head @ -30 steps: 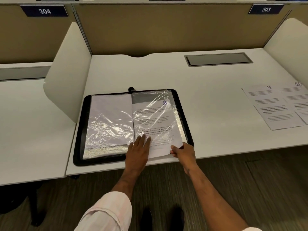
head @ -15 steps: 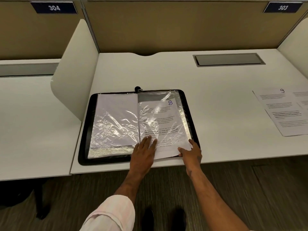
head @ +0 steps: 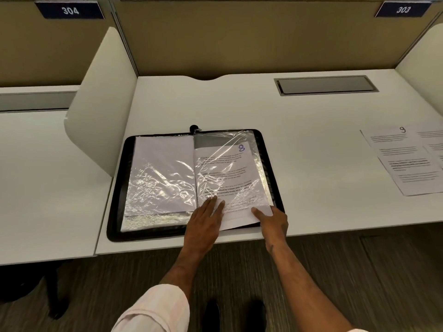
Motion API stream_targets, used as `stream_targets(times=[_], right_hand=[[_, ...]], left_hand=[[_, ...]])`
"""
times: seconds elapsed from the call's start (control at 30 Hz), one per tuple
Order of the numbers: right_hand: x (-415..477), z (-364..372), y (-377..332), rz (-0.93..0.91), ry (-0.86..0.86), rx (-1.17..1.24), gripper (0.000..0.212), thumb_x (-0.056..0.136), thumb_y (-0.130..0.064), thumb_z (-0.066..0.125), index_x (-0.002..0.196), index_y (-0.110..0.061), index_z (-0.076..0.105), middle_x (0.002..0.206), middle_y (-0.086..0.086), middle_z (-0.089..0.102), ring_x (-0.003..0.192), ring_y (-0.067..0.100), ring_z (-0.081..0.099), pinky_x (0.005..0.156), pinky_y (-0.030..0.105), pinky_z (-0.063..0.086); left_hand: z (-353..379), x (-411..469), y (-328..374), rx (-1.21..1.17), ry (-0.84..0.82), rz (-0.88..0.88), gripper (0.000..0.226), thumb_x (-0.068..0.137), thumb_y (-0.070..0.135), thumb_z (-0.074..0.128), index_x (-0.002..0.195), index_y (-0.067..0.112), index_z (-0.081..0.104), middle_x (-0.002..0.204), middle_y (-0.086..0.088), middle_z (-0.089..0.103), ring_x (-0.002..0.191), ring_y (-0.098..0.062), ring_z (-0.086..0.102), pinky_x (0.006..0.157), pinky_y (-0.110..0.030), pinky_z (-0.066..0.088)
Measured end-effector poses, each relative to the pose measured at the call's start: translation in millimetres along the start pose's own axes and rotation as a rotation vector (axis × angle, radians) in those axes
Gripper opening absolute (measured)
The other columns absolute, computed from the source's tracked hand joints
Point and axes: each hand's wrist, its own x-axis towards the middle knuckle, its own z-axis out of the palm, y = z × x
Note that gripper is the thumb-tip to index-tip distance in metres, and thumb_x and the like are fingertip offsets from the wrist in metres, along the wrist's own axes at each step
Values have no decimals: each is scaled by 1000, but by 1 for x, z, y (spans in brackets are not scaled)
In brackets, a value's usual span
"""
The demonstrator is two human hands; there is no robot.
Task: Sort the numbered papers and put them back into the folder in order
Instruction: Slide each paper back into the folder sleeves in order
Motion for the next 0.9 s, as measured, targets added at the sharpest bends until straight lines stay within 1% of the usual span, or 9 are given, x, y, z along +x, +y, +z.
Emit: stream_targets(times=[0.07,0.13,0.27,0.4,0.5,0.57,0.63,0.8,0.9], right_hand=[[0,0,1,9,-8,22,35,82,-28,77,113,-13,68,101,4,71,83,16,66,73,27,54],[-1,0,2,10,-31,27,33,86,-25,73,117,-16,67,100,4,71,73,13,65,62,23,51],[1,-3,2,-7,-51,1,36,88,-16,70,123,-16,64,98,4,70,68,13,63,59,21,49],[1,-2,-7,-33,12,-44,41,84,-20,75,122,-13,63,97,-2,67,72,13,63,58,18,50],[3,-1,-9,-47,48,-116,49,79,-29,79,122,-10,62,104,2,66,83,12,61,69,18,48],[6,0,-12,-49,48,-168,57,78,-37,79,124,-10,61,113,6,66,91,16,60,78,24,47],[7,1,-16,-60,46,-195,57,78,-41,78,123,-10,60,111,5,65,93,18,58,80,28,46],[7,-3,-19,-80,6,-213,56,80,-43,75,124,-12,60,101,8,71,81,13,65,61,17,45],[8,-7,-19,-62,-23,-176,53,81,-39,76,124,-13,59,95,8,71,77,11,66,56,17,48]], left_hand=[[0,-1,0,-14,5,9,52,106,35,18,142,16,49,148,-11,47,134,-28,48,102,-44,47],[0,-1,-1,-38,6,7,48,103,32,27,142,16,50,148,-12,47,134,-28,49,102,-44,49],[0,-1,-2,-64,16,16,54,107,36,15,141,15,51,147,-12,48,133,-28,49,101,-45,49],[0,-2,-1,-69,32,-2,58,107,39,10,142,17,50,148,-10,47,134,-27,48,105,-43,46],[1,-2,-2,-41,33,-5,49,105,35,24,143,18,48,148,-9,48,135,-25,47,107,-41,41],[1,-1,-2,-18,37,5,47,101,31,33,142,18,49,146,-9,50,134,-24,49,106,-38,41],[-1,1,-2,-19,35,4,46,100,33,35,141,19,51,145,-8,51,133,-24,49,105,-37,42],[-4,10,-3,-21,-5,9,51,96,48,39,133,19,60,139,-9,57,127,-23,55,99,-38,51],[-5,15,-4,7,-4,50,50,92,50,48,125,18,65,133,-9,62,120,-24,61,89,-39,57]])
